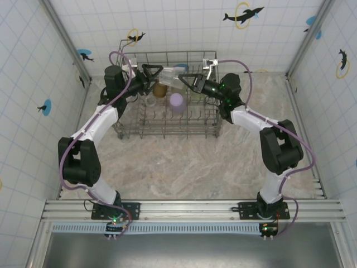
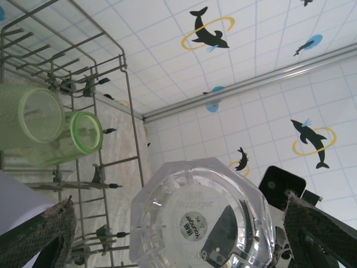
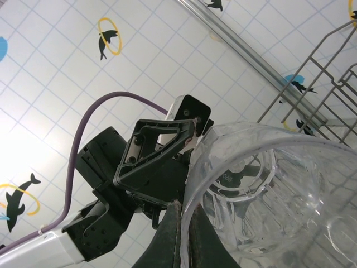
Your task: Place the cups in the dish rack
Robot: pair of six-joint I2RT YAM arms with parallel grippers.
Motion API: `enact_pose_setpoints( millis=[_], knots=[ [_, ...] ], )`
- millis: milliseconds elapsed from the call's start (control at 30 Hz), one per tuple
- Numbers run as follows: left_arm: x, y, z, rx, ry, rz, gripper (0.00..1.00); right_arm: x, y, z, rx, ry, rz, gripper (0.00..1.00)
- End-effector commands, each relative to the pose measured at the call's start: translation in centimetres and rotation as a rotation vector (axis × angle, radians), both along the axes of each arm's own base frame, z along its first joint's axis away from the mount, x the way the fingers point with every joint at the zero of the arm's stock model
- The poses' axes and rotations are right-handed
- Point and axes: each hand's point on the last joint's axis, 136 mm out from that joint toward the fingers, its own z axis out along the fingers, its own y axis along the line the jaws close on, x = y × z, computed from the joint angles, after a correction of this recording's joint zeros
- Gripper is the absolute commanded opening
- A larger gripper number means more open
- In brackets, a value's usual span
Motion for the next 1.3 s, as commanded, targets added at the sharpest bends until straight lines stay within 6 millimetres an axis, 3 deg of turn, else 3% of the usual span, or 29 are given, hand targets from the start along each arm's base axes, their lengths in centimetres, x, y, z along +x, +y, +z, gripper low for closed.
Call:
enact_pose_setpoints(
  millis=[0, 133, 300, 567, 867, 1067, 1267],
  knots=[
    [-0.4, -0.3, 0.9, -0.031, -0.029, -0.032, 0.98, -0.7, 0.2, 4.3, 0.106, -0.126, 0.025, 0.00],
    [-0.5, -0.6, 0.8, -0.040, -0.026, -0.047, 0.97, -0.6, 1.1, 4.2, 0.111, -0.122, 0.045, 0.00],
    [-0.7, -1.2, 0.8, -0.048, -0.022, -0.088, 0.88, -0.5, 1.6, 3.9, 0.098, -0.127, 0.073, 0.00],
    [-0.9, -2.1, 0.6, -0.026, -0.017, -0.196, 0.88, -0.3, 1.8, 2.6, 0.045, -0.125, 0.155, 0.00],
    [-0.9, -1.4, 0.3, -0.002, -0.018, -0.258, 0.88, 0.4, 0.5, 1.5, 0.012, -0.110, 0.146, 0.00],
    [-1.3, -1.3, -0.1, -0.005, -0.009, -0.293, 0.76, 0.7, -0.3, 1.4, 0.024, -0.105, 0.128, 0.00],
    [-1.5, -1.4, -0.1, -0.011, -0.015, -0.312, 0.75, 0.5, 0.1, 1.5, 0.035, -0.102, 0.147, 0.00]
  ],
)
